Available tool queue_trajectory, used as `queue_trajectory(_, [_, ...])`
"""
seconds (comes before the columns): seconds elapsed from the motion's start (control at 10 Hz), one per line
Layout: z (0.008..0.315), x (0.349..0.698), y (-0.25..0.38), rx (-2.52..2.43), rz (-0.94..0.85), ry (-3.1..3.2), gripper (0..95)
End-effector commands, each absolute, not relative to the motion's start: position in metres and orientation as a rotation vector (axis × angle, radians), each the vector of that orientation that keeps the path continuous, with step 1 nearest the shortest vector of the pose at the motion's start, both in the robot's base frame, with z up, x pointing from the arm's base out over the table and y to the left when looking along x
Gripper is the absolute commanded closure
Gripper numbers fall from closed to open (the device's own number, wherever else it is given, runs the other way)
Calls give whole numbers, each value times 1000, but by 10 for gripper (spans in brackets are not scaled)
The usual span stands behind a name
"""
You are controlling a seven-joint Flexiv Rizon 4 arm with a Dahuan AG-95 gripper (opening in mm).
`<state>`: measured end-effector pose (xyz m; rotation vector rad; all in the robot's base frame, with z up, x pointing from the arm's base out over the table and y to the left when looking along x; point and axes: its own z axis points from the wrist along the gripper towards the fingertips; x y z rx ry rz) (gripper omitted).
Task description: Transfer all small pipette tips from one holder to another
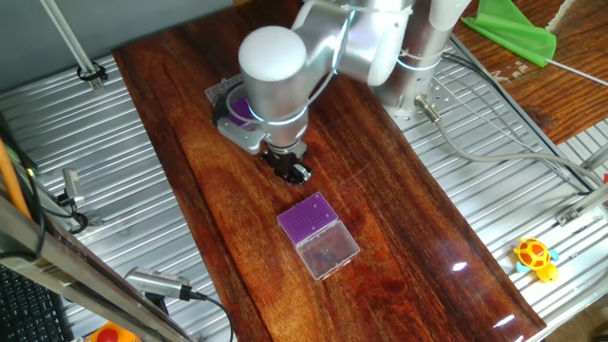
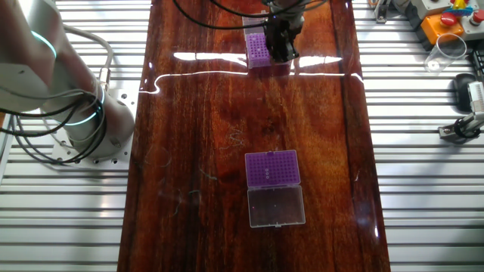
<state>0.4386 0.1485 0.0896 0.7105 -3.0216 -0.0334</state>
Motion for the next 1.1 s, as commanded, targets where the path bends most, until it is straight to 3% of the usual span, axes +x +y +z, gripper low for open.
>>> queue_trajectory(0.1, [87, 423, 159, 949, -132, -2962, 760])
queue_trajectory(0.5, [78, 392, 171, 902, -124, -2998, 760])
queue_trajectory(1.1, [65, 391, 183, 875, -102, -3026, 760])
